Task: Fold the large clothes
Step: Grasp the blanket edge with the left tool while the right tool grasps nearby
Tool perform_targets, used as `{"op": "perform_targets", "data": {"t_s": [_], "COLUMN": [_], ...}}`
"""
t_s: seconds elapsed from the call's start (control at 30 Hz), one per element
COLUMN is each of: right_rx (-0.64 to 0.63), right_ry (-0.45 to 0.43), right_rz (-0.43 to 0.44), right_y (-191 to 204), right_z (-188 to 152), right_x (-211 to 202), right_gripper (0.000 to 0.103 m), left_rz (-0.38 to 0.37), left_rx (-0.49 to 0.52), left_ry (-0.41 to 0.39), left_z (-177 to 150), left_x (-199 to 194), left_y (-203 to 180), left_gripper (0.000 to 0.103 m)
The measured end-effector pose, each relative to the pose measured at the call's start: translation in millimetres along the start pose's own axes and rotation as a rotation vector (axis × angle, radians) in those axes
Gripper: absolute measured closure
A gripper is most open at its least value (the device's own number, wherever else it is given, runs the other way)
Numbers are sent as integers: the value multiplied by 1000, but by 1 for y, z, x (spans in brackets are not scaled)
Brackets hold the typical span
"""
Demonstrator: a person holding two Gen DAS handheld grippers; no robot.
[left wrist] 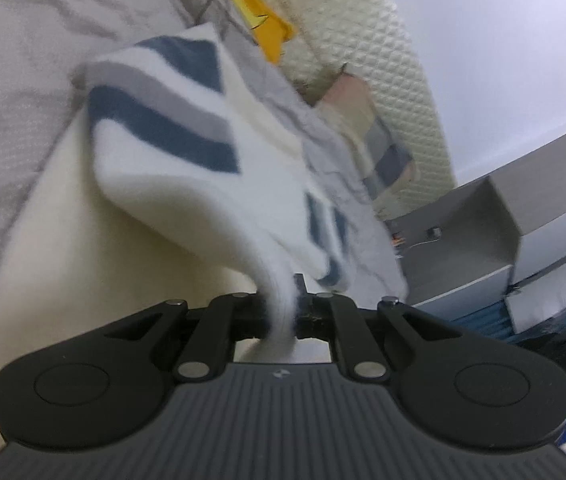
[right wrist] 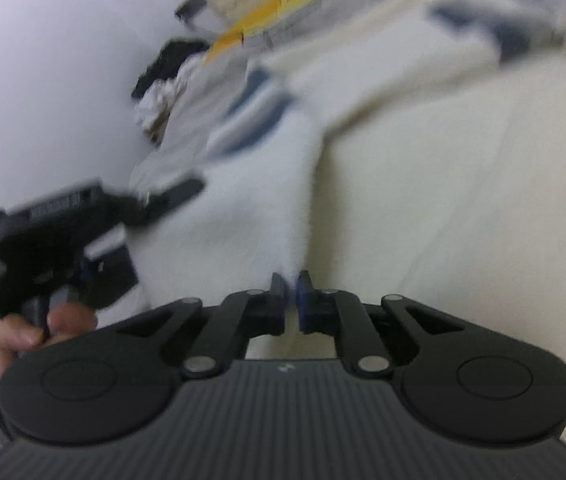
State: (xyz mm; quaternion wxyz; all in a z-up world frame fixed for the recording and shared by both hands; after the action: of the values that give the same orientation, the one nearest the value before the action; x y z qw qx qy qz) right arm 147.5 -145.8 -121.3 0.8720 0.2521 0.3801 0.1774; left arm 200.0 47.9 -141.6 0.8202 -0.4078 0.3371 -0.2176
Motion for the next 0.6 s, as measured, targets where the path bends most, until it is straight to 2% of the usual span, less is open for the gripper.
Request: {"op": "perform_targets", "data": {"t_s": [0.07,0.23,0.37,0.47,0.57,0.6], "right_rx": [-94,-266,-342,-298,-222,-199], "right_ry": [-64,-182,-225,-200,-104,-75], "right_rz": [-51,-93,-172,-228,-284,-334], "right_y": [12,36,34,6,-35,-48], "right_z": [23,81,105,101,79,71], "right_x": [-19,-53,-58,-48,-21,-12], "right_gripper": [95,95,95,95,95,99], "left_rz": [-51,-184,-222,-148,-23,52], "left_rx": [15,74,73,126,172,191], "left_ry": [3,-23,-13,39,119,157], "left_z": [0,-4,-6,-16,-32,-39], "left_x": [-3,4,30,51,72,79], "left_y": [-8,-34,-47,-47,-36,-30], "left_gripper": [93,92,92,92,92,92]}}
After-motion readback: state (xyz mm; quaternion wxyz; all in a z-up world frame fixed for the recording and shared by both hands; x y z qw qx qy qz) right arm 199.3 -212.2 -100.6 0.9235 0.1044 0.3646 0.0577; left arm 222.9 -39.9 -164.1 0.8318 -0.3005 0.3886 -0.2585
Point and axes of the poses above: each gripper's, at about its wrist camera, not at the fingertips, and x roughly the way its jaws point, y to its left, z to its top, the point moved 2 cm from there along x, roughly the way its jaws point, and after that the axes turned 3 degrees about x, right-handed, at the moved point
